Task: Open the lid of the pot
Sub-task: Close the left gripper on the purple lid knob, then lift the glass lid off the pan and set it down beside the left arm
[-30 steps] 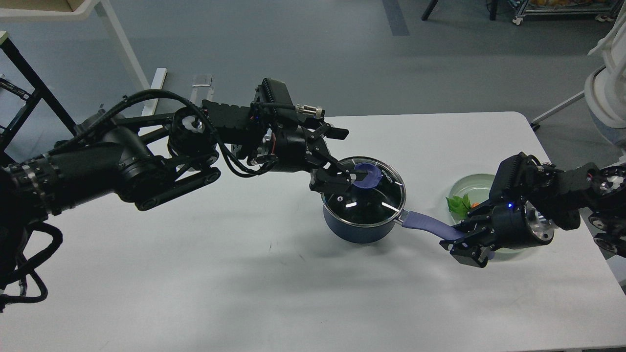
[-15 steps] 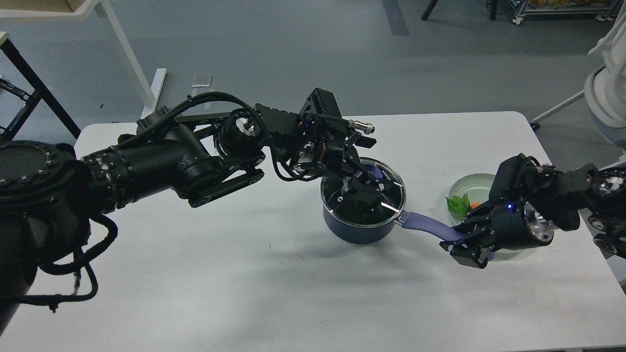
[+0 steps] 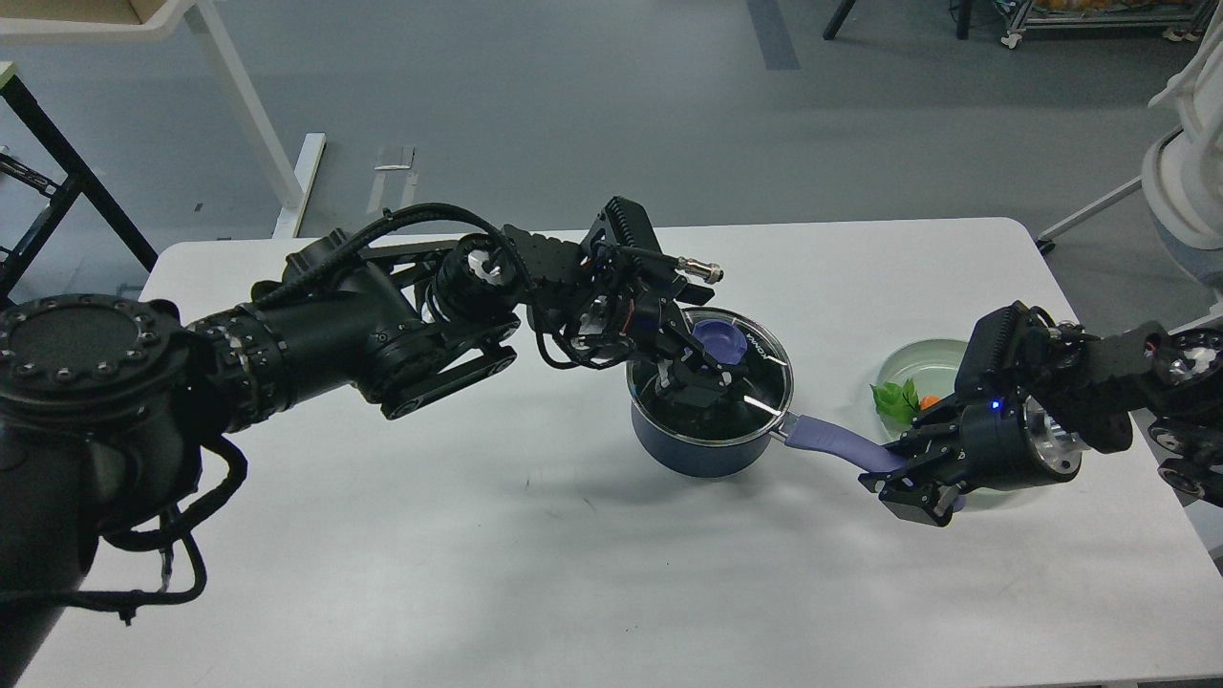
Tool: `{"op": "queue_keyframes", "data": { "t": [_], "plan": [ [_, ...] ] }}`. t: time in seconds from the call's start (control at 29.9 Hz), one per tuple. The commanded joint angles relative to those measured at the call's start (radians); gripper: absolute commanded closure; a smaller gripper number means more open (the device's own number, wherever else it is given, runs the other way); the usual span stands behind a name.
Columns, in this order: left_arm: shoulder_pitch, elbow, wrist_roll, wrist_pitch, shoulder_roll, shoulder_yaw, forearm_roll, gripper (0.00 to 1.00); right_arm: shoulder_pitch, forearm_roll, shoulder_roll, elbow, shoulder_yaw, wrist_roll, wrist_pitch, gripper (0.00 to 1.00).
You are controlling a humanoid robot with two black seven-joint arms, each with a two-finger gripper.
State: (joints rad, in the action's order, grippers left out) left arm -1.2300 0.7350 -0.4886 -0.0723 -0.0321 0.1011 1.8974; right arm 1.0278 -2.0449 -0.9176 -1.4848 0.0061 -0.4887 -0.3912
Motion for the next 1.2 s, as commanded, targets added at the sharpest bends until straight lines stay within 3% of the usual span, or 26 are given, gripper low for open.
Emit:
{"op": "queue_keyframes", "data": {
  "t": [0.0, 0.3, 0.4, 0.53, 0.67, 0.94, 1.07, 1.17],
  "plan": [
    [0.009, 0.0, 0.0, 0.0, 0.006, -0.001, -0.001, 0.01, 0.0, 0.0, 0.0, 0.001, 0.002, 0.0, 0.0, 0.67],
    [0.017, -0.009, 0.0, 0.025, 0.024, 0.002, 0.0, 0.09, 0.0, 0.0, 0.0, 0.001, 0.002, 0.0, 0.002, 0.67],
    [0.018, -0.017, 0.0, 0.031, 0.026, 0.0, -0.001, 0.25, 0.0, 0.0, 0.0, 0.001, 0.002, 0.0, 0.002, 0.67],
    [0.018, -0.017, 0.0, 0.032, 0.026, 0.002, -0.015, 0.37, 0.0, 0.0, -0.001, 0.001, 0.002, 0.0, 0.002, 0.67],
    [0.018, -0.017, 0.0, 0.043, 0.027, 0.002, -0.023, 0.66, 0.0, 0.0, 0.0, 0.001, 0.002, 0.0, 0.002, 0.67],
    [-0.025, 0.02, 0.0, 0.051, -0.006, 0.002, -0.027, 0.67, 0.0, 0.0, -0.001, 0.001, 0.002, 0.0, 0.003, 0.67],
    [-0.068, 0.066, 0.0, 0.066, -0.081, 0.005, -0.027, 0.67, 0.0, 0.0, -0.003, 0.003, 0.002, 0.0, 0.003, 0.67],
    [-0.088, 0.154, 0.0, 0.075, -0.207, 0.005, -0.026, 0.67, 0.0, 0.0, -0.003, 0.003, 0.002, 0.0, 0.003, 0.67]
  ]
}}
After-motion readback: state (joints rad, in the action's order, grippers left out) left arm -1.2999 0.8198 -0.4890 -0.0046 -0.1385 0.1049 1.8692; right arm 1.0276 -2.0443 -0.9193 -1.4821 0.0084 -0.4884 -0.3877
